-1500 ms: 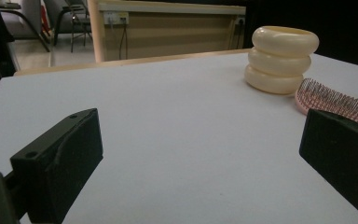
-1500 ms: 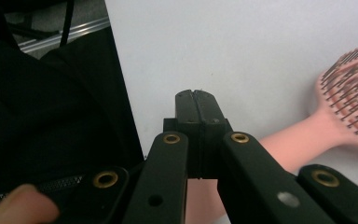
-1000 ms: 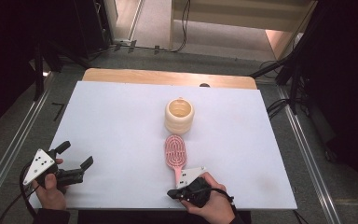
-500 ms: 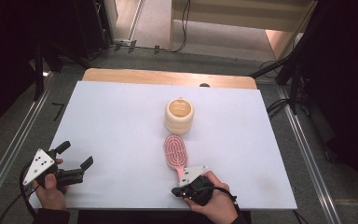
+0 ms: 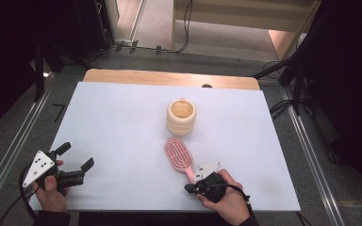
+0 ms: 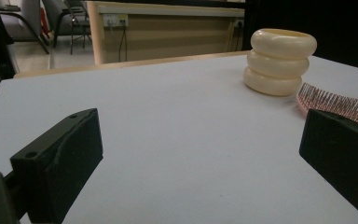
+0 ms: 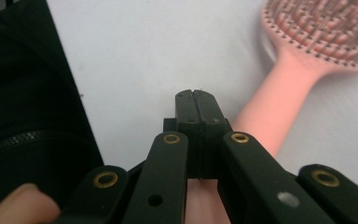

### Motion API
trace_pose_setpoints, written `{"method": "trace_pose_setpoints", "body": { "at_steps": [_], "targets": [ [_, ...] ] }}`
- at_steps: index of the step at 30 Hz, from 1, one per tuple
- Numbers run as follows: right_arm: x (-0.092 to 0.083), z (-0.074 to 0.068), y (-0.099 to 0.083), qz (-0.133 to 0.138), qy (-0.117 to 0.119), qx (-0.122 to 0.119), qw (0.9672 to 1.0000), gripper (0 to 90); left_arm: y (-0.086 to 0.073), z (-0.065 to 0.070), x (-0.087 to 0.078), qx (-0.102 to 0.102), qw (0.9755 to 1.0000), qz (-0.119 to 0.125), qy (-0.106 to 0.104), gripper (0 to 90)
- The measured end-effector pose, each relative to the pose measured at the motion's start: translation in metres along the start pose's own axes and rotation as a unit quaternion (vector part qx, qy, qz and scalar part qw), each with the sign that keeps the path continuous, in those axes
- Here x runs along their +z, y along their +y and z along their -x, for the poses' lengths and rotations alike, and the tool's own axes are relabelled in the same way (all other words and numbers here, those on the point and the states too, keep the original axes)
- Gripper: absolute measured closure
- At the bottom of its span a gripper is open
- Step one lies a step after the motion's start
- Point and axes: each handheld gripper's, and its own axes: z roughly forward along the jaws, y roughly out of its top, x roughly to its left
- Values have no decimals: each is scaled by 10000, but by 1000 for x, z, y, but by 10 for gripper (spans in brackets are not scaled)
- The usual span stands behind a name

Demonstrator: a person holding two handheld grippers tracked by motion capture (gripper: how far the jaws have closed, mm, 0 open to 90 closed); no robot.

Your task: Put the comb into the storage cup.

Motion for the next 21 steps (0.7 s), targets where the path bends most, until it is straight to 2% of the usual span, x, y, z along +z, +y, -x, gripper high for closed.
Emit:
{"method": "trace_pose_setpoints", "body": {
  "at_steps": [8, 21],
  "targets": [
    [-9, 14, -9, 16, -124, 194, 9997, 881, 0, 0, 0, 10, 10000, -11, 7, 1],
    [-18, 36, -16, -2, -340, 375, 9987, 881, 0, 1, 0, 17, 10000, -2, 13, 1]
  ]
}}
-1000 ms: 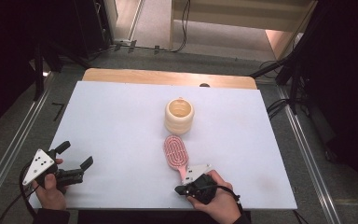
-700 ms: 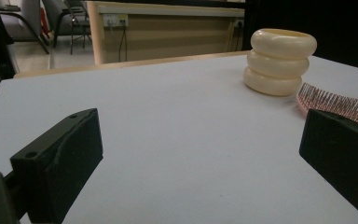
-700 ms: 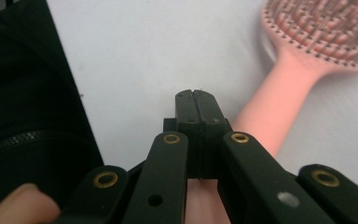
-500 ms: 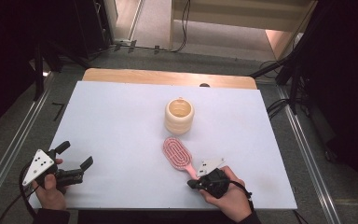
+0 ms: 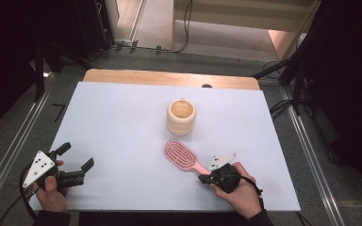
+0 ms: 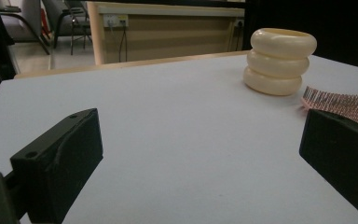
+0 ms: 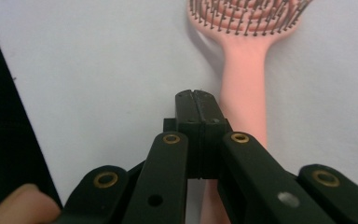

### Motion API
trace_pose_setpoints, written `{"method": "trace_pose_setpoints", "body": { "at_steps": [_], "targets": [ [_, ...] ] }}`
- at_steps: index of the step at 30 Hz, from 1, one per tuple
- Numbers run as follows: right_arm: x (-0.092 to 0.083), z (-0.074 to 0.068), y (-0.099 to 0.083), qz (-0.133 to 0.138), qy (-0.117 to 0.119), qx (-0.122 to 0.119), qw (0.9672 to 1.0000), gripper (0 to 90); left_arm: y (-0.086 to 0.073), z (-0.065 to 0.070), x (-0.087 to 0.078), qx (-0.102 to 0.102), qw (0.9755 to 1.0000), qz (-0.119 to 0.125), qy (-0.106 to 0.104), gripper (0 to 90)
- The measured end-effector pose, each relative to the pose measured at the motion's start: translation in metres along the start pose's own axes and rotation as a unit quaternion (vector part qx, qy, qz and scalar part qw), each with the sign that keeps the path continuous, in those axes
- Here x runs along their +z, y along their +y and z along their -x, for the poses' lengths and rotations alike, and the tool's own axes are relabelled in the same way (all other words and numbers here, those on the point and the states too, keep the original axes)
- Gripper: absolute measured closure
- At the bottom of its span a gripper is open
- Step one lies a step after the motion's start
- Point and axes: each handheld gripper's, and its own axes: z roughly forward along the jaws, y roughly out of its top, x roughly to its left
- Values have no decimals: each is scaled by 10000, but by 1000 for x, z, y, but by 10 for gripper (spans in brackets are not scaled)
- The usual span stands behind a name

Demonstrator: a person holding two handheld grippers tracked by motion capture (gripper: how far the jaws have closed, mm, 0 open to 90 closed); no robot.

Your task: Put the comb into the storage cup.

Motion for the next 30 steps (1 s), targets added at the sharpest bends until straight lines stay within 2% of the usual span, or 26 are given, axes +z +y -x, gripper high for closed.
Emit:
{"method": "trace_pose_setpoints", "body": {
  "at_steps": [10, 13, 26, 30],
  "targets": [
    [-4, 16, -1, -20, -111, 114, 9999, 881, 0, 0, 0, 11, 10000, -3, 10, 1],
    [-4, 21, 0, -68, -215, 85, 9997, 881, 0, 0, 0, 7, 10000, -1, 13, 1],
    [-4, 40, 4, -222, -373, 83, 9990, 881, 0, 0, 0, 8, 10000, -5, 20, 1],
    [-3, 44, 6, -326, -390, 14, 9987, 881, 0, 0, 0, 7, 10000, -5, 20, 1]
  ]
}}
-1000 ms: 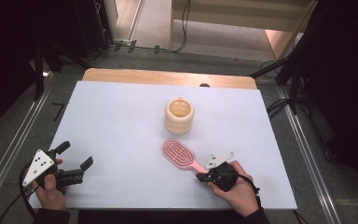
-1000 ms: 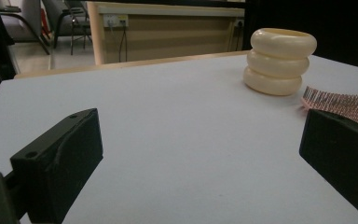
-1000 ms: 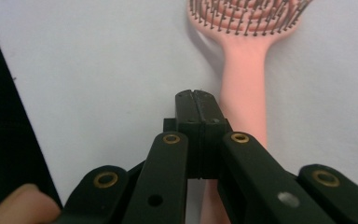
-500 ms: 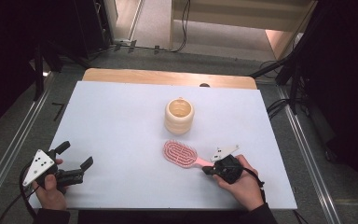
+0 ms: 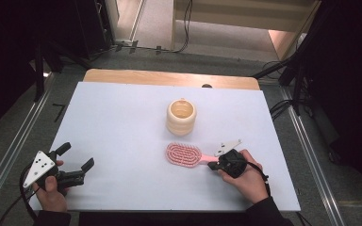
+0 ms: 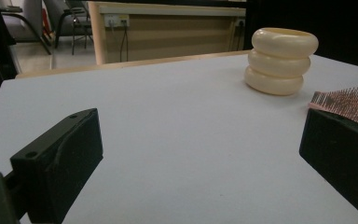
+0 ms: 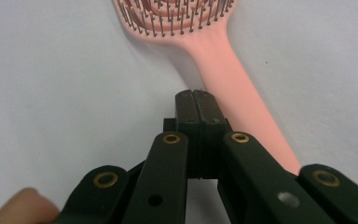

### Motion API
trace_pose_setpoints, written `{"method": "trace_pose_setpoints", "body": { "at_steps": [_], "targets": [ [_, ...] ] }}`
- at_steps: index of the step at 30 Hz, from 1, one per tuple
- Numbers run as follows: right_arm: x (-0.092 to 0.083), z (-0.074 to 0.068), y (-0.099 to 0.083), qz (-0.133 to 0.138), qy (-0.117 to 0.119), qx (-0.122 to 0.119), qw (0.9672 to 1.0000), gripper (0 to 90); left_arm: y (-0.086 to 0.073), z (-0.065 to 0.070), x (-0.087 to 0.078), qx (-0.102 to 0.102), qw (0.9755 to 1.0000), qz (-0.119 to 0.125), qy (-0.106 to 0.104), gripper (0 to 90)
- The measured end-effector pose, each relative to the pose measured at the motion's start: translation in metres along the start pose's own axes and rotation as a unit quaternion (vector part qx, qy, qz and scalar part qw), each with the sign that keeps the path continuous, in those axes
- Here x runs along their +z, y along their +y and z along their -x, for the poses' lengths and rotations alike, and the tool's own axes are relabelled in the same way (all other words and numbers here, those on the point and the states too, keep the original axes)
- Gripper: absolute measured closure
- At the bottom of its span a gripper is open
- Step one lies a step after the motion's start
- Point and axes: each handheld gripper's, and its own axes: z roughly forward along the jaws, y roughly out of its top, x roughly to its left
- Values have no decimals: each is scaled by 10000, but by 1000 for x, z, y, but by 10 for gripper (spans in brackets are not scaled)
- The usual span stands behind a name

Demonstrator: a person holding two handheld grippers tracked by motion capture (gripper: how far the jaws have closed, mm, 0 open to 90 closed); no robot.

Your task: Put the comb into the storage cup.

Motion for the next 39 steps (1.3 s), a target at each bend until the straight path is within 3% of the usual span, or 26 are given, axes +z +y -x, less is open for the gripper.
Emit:
{"method": "trace_pose_setpoints", "body": {
  "at_steps": [5, 6, 8, 14, 17, 20, 22, 23, 25, 32, 36, 39],
  "targets": [
    [-8, 0, 3, -189, 32, -210, 9996, 877, 0, 0, 0, -14, 10000, 2, 5, 1],
    [-12, 0, 4, -173, 76, -270, 9995, 840, 0, 0, 0, -12, 10000, 7, 0, 1],
    [-19, 0, 8, -179, 203, -343, 9990, 725, 0, 0, 0, 8, 10000, -5, -9, 1],
    [-31, -2, 22, -330, 62, -773, 9964, 457, 0, 0, 0, -20, 10000, 10, -5, 1],
    [-30, -1, 28, -552, 71, -1001, 9934, 288, 0, 0, 0, -21, 10000, 10, -3, 1],
    [-28, -1, 33, -773, 147, -949, 9924, 84, 0, -1, 0, -18, 10000, -1, -4, 1],
    [-24, -1, 35, -1035, 368, -996, 9889, 0, 0, -1, 0, -22, 10000, 4, -4, 1],
    [-22, -1, 37, -1128, 346, -1111, 9868, 0, 0, -1, 0, -23, 10000, 3, -5, 2],
    [-18, -4, 38, -1282, 51, -1167, 9849, 0, 0, -1, 0, -19, 10000, 4, -7, 1],
    [-11, 3, 41, -1261, 181, -993, 9869, 0, 0, -1, 0, -19, 10000, 2, -13, 1],
    [-5, 7, 42, -1279, 206, -1045, 9861, 0, 0, 0, 0, -20, 10000, 7, -2, 1],
    [-1, 9, 45, -1312, 166, -1023, 9859, 74, 0, 0, 0, -16, 10000, 4, -4, 1]
  ]
}}
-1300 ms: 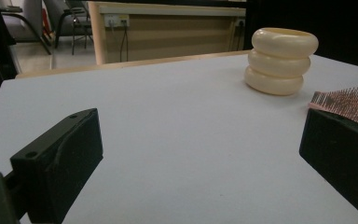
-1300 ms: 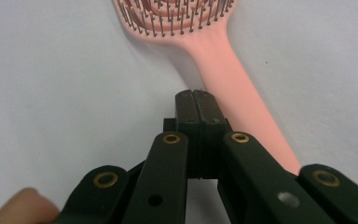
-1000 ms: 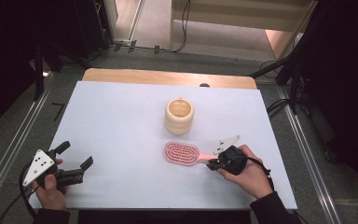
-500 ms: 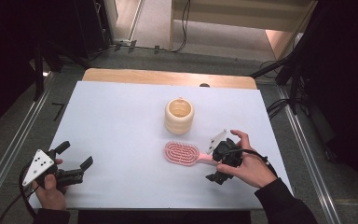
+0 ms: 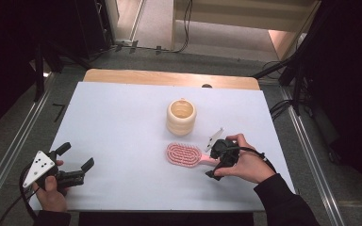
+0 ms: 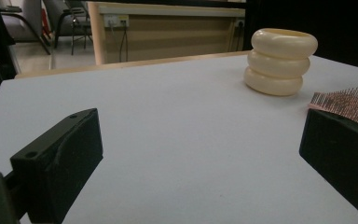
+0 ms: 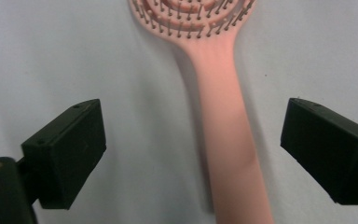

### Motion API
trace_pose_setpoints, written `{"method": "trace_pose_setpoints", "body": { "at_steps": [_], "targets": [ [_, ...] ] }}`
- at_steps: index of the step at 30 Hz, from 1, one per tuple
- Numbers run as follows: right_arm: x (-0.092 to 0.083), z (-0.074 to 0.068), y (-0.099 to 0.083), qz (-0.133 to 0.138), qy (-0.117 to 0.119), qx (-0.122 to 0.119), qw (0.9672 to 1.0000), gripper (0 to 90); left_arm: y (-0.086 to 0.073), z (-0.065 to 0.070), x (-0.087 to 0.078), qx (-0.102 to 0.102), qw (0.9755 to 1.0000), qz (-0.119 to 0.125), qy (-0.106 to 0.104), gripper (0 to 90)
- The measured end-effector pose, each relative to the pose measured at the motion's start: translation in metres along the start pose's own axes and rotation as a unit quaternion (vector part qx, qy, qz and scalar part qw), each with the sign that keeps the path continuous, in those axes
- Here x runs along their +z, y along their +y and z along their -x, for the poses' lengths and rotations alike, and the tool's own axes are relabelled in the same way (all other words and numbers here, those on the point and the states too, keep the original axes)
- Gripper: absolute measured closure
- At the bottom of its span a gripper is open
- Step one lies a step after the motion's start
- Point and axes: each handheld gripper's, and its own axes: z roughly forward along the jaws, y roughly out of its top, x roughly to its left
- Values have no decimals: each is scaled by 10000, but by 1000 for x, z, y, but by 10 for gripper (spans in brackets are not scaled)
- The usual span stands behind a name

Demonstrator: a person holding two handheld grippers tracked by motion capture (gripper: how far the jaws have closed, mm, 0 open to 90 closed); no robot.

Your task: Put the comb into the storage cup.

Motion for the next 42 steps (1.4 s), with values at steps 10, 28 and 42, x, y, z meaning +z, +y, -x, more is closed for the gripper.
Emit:
{"method": "trace_pose_setpoints", "body": {
  "at_steps": [10, 28, 42],
  "targets": [
    [3, 5, 10, -31, -120, -62, 9999, 305, 0, 0, 0, 1, 10000, 0, -6, 1],
    [15, 7, 22, -322, -140, -314, 9989, 591, 0, 0, 0, 5, 10000, 4, -14, 1],
    [17, 0, 29, -524, -234, -499, 9971, 678, 0, 0, 0, 3, 10000, 1, -15, 1]
  ]
}}
